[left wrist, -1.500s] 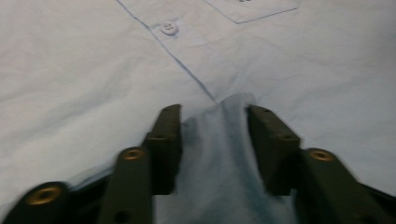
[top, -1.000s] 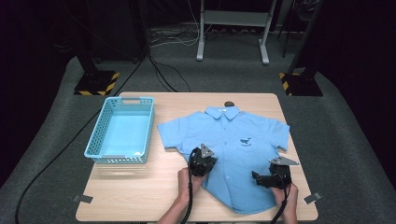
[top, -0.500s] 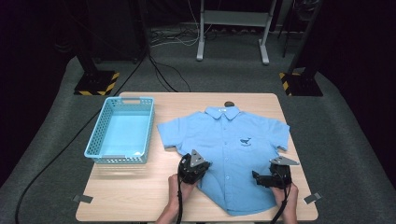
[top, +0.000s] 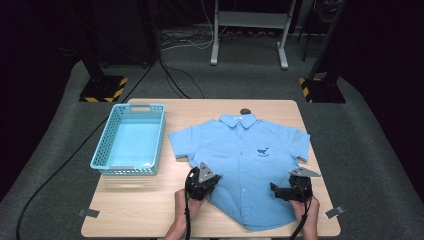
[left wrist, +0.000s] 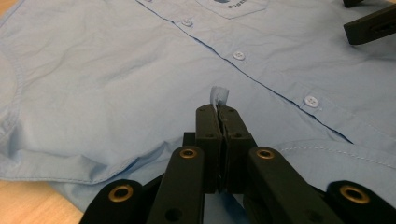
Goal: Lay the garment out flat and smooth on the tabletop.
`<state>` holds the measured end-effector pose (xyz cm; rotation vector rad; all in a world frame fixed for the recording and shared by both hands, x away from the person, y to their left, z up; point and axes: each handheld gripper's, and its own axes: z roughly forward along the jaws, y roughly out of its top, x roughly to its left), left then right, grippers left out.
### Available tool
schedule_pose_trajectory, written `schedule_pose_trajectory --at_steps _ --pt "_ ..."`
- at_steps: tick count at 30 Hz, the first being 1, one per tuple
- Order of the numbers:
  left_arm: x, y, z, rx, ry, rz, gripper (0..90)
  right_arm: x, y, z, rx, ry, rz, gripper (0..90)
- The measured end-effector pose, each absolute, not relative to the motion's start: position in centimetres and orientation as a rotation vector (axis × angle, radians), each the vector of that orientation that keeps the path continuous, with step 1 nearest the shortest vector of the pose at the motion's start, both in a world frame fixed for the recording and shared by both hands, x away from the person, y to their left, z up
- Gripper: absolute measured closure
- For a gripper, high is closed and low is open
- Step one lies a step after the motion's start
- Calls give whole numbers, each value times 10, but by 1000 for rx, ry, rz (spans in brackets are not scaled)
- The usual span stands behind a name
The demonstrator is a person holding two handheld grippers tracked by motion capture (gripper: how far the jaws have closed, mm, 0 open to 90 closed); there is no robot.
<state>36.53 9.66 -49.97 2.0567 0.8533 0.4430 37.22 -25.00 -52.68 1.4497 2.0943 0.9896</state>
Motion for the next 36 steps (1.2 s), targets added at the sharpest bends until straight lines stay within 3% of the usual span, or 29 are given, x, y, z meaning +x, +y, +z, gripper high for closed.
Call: schedule_pose_trajectory --at_steps 36 --pt "314 127 -493 2030 839 508 878 372 -250 -527 1450 2093 980 56"
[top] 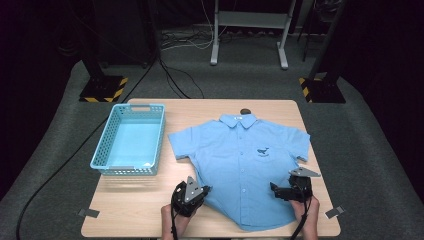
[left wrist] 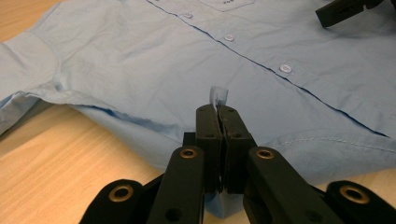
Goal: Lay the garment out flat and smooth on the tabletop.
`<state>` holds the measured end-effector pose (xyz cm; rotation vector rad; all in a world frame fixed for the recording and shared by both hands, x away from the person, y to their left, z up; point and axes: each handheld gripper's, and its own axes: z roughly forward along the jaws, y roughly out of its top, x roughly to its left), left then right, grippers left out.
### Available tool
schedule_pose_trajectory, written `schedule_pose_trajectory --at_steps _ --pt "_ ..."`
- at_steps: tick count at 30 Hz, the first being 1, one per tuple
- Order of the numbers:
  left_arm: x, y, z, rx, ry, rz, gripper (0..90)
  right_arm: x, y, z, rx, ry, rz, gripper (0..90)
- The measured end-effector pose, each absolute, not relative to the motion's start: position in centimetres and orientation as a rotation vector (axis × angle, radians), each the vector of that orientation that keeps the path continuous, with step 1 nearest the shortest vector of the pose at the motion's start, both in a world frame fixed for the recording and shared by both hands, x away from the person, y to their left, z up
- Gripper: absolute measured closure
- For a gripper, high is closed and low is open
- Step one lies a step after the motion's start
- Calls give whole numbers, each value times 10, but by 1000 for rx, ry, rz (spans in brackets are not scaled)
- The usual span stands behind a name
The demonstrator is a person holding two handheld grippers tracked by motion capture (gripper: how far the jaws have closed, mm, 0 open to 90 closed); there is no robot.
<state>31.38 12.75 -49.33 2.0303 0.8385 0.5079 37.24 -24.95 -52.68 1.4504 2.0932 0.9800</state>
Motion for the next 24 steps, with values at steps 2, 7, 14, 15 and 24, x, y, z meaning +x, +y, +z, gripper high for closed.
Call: schedule_pose_trajectory --at_steps 2,7,14,15,24 --pt "310 129 -493 2029 838 508 877 372 -249 -527 1453 2092 979 56" --pt "299 132 -496 2030 834 507 876 372 -249 -527 1453 2092 977 56" --pt "285 139 -505 2054 850 511 868 372 -249 -527 1449 2093 974 56" --pt "284 141 -506 2055 858 515 853 372 -249 -527 1449 2093 974 56" --pt "283 166 -500 1972 1036 520 272 372 -245 -527 1440 2090 923 54"
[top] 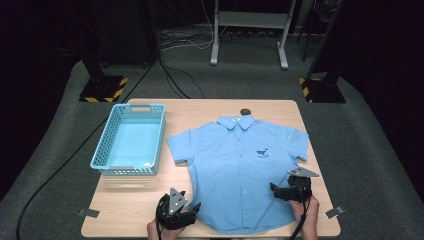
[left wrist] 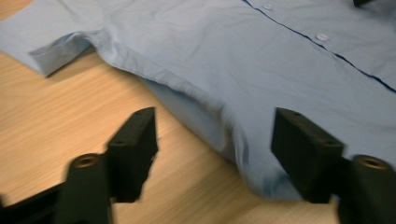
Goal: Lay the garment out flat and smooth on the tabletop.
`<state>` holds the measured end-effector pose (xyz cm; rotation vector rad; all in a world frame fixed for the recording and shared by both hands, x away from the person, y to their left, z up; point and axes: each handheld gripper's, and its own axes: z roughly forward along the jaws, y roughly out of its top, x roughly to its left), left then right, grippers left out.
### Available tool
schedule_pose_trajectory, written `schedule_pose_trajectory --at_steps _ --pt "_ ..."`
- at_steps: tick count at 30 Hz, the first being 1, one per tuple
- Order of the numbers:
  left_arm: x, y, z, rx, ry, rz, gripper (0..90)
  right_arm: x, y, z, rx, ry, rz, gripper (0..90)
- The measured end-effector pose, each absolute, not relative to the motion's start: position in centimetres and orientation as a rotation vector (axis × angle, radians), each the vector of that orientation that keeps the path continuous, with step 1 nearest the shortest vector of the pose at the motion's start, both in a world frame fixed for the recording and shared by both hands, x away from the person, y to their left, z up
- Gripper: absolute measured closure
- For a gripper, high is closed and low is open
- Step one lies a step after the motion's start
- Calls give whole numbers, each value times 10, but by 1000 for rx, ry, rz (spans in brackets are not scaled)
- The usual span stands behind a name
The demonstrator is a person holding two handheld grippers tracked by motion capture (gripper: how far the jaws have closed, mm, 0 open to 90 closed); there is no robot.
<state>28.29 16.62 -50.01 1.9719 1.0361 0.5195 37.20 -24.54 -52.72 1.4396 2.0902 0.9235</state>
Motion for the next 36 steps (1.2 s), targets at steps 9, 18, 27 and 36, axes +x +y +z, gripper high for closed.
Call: schedule_pose_trajectory --at_steps 9,18,27,36 --pt "316 135 -472 2051 950 449 64 372 -245 -527 1429 2095 914 52" --pt "349 108 -509 2315 1023 502 60 372 -249 -527 1466 2073 938 35" --pt "334 149 -521 2216 1107 468 53 373 -247 -527 1463 2075 915 32" --pt "319 183 -529 2107 1138 474 52 373 -247 -528 1456 2078 897 25"
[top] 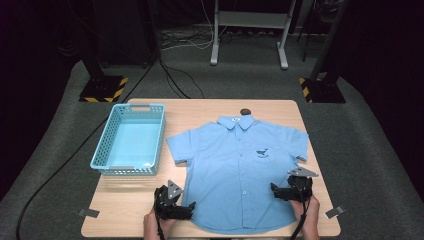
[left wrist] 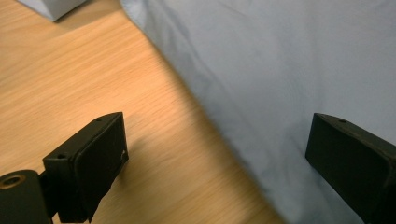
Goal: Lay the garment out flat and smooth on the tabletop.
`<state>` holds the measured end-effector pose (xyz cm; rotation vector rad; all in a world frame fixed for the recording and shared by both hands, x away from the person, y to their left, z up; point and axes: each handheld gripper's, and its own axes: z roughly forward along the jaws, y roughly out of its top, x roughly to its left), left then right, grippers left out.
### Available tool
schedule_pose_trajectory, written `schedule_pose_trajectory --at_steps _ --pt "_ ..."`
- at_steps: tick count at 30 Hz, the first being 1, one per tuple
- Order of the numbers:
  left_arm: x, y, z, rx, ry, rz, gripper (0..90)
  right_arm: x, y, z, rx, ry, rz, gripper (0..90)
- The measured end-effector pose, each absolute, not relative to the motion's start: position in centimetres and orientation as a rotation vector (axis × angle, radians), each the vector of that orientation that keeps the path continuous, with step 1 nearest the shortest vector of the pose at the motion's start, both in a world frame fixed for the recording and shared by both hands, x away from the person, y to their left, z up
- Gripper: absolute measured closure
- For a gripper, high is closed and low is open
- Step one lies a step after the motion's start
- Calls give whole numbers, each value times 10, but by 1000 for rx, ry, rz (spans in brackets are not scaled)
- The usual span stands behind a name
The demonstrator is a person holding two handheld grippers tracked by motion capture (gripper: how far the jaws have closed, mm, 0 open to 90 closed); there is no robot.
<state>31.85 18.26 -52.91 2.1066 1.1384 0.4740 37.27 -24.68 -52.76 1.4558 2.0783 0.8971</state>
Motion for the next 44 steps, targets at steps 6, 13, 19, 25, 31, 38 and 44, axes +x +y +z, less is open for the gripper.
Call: schedule_pose_trajectory --at_steps 6,13,19,25,31,38,44 --pt "320 182 -529 2102 1147 477 39 373 -246 -528 1462 2075 881 4" --pt "325 183 -529 2125 1146 463 7 372 -245 -528 1450 2074 872 0" --pt "323 192 -526 2096 1154 472 1 368 -245 -525 1415 2053 890 2" --pt "323 218 -524 2070 1205 494 0 354 -255 -516 1392 2008 897 5" --pt "320 253 -527 2035 1303 544 0 339 -288 -519 1479 1933 894 6" --pt "319 267 -531 2011 1352 556 0 331 -316 -525 1572 1889 901 4" --pt "320 266 -531 2005 1358 558 0 335 -319 -527 1624 1919 873 0"
